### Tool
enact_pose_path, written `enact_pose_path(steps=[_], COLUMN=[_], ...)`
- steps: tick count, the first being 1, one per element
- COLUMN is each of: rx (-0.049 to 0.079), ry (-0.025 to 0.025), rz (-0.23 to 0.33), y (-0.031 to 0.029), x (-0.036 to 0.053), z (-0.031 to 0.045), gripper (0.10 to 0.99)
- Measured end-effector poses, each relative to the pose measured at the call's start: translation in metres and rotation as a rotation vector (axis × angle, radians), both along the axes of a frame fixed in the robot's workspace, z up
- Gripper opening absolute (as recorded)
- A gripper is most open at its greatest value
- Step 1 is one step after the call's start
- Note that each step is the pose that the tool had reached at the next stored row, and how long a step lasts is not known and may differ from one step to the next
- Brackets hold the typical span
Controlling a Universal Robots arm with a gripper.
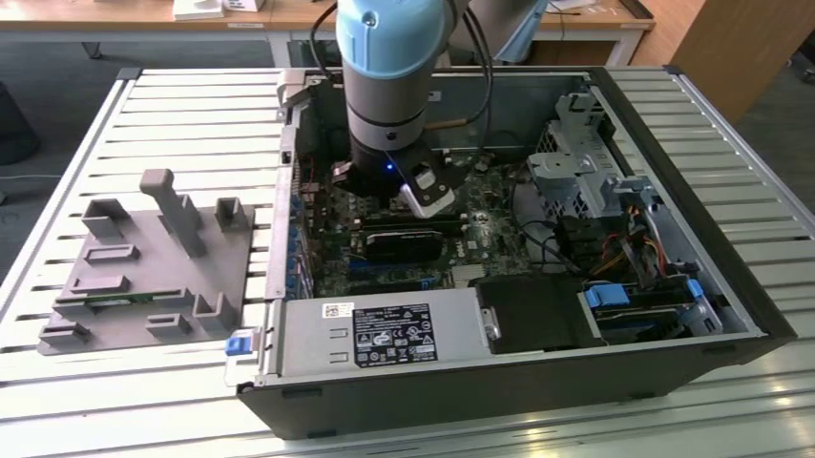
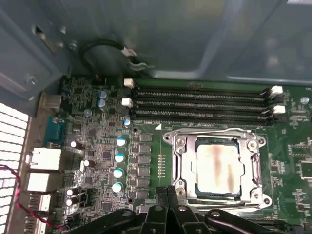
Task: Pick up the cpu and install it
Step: 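Install the second cpu locking lever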
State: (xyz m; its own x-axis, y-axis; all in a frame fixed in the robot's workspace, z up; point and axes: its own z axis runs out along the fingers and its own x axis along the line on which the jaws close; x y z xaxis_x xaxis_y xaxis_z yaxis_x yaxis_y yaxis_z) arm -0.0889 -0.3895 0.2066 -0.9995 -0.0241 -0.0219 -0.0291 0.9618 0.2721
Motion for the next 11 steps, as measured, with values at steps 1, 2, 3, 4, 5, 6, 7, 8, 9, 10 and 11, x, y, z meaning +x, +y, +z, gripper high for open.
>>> enact_pose_path(steps=[1, 2, 3, 4, 5, 6, 7, 8, 9, 10, 11], rx=[0.004, 0.007, 0.010, 0.012, 0.014, 0.016, 0.017, 0.017, 0.017, 0.017, 0.018], ry=[0.0000, 0.0000, 0.0000, 0.0000, -0.0001, -0.0002, -0.0003, -0.0003, -0.0002, -0.0002, -0.0003], rz=[0.000, 0.000, 0.000, 0.000, 0.000, 0.000, 0.000, 0.000, 0.000, 0.000, 0.000], y=[0.0000, 0.0000, 0.0000, 0.0000, 0.0000, 0.0000, 0.0000, 0.0000, 0.0000, 0.0000, 0.0000], x=[0.0000, 0.0000, 0.0000, 0.0000, 0.0000, 0.0000, 0.0000, -0.0001, 0.0000, 0.0000, 0.0000], z=[0.0021, 0.0041, 0.0058, 0.0075, 0.0093, 0.0110, 0.0120, 0.0132, 0.0148, 0.0169, 0.0188], gripper=[0.106, 0.106, 0.106, 0.106, 0.106, 0.106, 0.106, 0.106, 0.106, 0.106, 0.106])
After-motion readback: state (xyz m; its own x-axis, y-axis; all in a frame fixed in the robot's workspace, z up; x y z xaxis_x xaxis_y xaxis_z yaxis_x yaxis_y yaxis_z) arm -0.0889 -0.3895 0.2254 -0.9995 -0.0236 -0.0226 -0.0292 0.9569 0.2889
